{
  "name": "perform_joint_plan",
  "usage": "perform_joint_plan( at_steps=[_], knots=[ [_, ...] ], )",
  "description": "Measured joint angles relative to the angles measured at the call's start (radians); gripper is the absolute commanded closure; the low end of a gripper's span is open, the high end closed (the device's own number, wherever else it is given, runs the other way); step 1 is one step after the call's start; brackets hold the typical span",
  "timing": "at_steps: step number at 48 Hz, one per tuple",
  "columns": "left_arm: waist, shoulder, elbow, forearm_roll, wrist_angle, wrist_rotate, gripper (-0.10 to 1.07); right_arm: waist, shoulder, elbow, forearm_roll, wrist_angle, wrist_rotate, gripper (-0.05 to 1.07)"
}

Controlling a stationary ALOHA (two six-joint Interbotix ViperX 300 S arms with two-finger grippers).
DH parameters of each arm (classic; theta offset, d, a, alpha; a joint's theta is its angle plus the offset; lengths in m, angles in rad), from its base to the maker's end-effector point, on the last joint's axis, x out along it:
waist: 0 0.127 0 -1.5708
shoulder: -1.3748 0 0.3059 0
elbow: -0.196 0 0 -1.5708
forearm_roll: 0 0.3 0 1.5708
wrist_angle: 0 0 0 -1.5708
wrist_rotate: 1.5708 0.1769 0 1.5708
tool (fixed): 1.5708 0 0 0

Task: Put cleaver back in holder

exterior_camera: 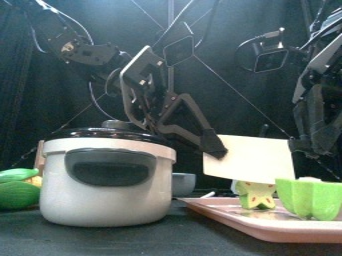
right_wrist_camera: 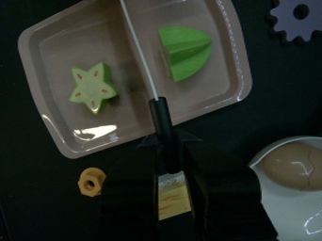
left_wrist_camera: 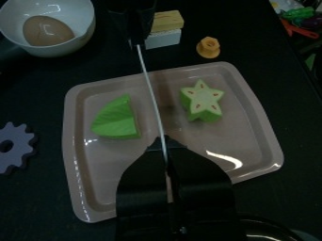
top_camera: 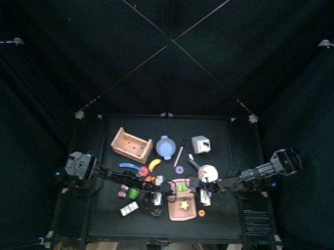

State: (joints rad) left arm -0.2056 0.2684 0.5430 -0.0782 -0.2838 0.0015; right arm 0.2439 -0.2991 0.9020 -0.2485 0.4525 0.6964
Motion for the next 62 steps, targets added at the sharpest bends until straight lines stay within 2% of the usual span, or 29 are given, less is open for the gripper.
perform_joint_plan(
  at_steps=[10,22,31,46,62],
  knots=[
    [0.000,0.000,-0.002,0.002,-0.026,0.000,0.71,0.003,-0.018,-0.003,0.006,0.020,0.000,0.55],
    [0.003,0.000,0.003,0.011,-0.060,0.002,0.41,0.000,-0.072,-0.005,0.006,0.049,-0.002,0.55],
    [0.006,-0.003,0.008,0.012,-0.078,0.003,0.25,0.000,-0.084,-0.005,0.006,0.057,0.002,0.55],
    [0.035,-0.046,0.055,0.012,-0.184,0.003,0.23,-0.003,-0.095,-0.011,0.038,0.087,0.005,0.55],
    [0.067,-0.146,0.114,-0.018,-0.227,0.003,0.23,-0.040,-0.158,-0.078,0.153,0.175,0.034,0.55]
  ],
)
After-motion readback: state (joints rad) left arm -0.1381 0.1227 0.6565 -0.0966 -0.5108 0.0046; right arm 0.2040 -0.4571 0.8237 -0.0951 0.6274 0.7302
